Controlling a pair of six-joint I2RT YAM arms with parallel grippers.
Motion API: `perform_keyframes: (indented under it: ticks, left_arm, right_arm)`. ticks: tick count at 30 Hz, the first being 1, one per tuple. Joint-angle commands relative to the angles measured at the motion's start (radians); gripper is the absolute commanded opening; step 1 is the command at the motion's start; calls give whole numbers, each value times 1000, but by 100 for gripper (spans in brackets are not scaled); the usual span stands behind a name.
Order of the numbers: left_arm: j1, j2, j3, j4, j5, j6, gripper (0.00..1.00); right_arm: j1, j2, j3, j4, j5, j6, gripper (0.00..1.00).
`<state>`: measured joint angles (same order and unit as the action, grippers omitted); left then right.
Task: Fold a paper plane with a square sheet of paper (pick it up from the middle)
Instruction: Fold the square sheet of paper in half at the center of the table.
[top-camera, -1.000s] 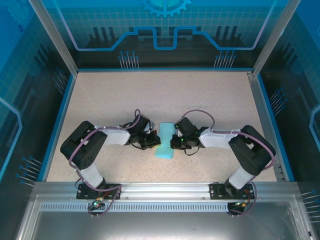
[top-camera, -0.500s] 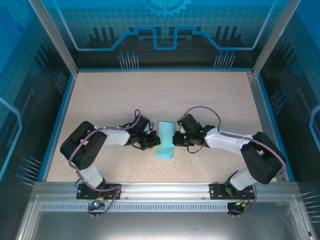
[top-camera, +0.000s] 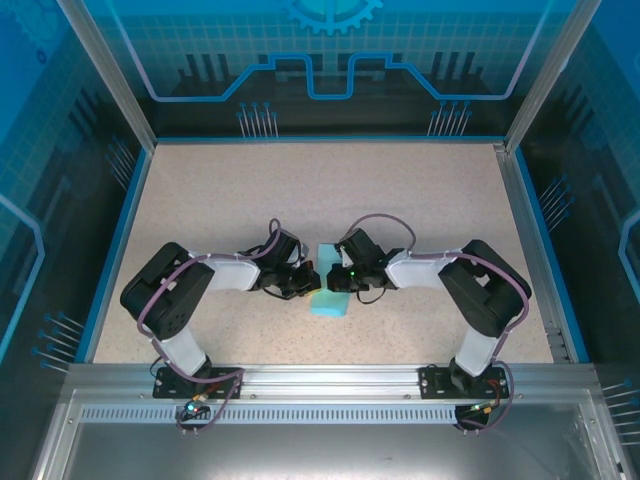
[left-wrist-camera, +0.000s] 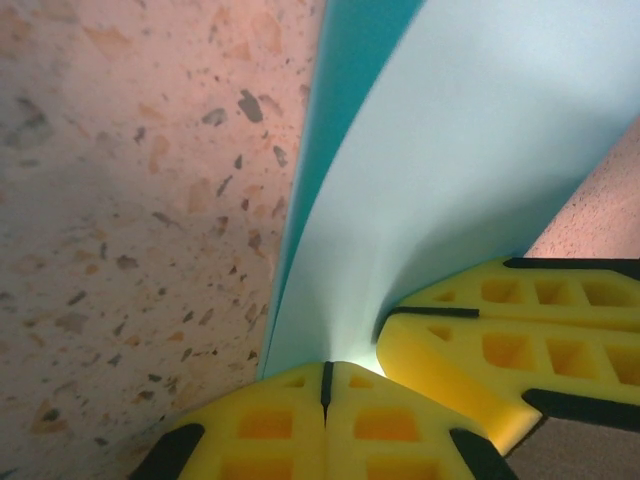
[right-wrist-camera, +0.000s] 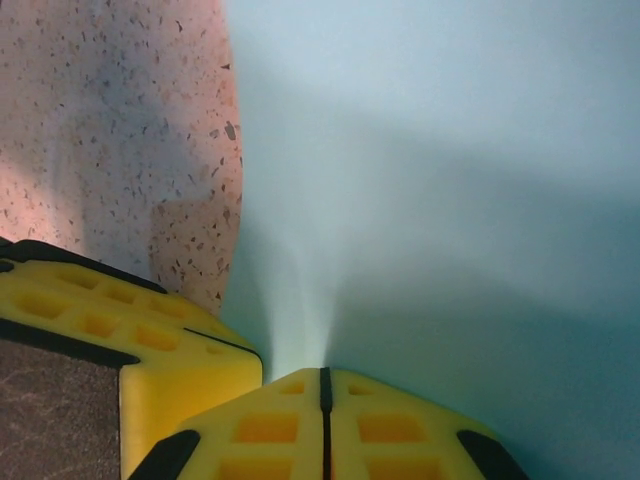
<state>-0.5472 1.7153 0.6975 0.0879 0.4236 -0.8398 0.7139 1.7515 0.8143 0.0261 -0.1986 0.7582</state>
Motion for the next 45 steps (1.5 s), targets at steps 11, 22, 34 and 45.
perform_keyframes:
  ticks: [11,22,34,45]
  left_arm:
    - [10,74,-93,-259,-192,-1,0]
    - [9,66,-84,-266,-180,13,0]
    - [8,71,-65,-284,-173,24,0]
    - [9,67,-83,-280,-174,20,0]
  right_arm:
    - [-176,-65,-219,126,24,-13,7]
    - [-104,-226,-133,11,64,-53,8]
    - [-58,-29,-3,59,5,-29,8]
    - [-169,37,-42,90,17,-15,8]
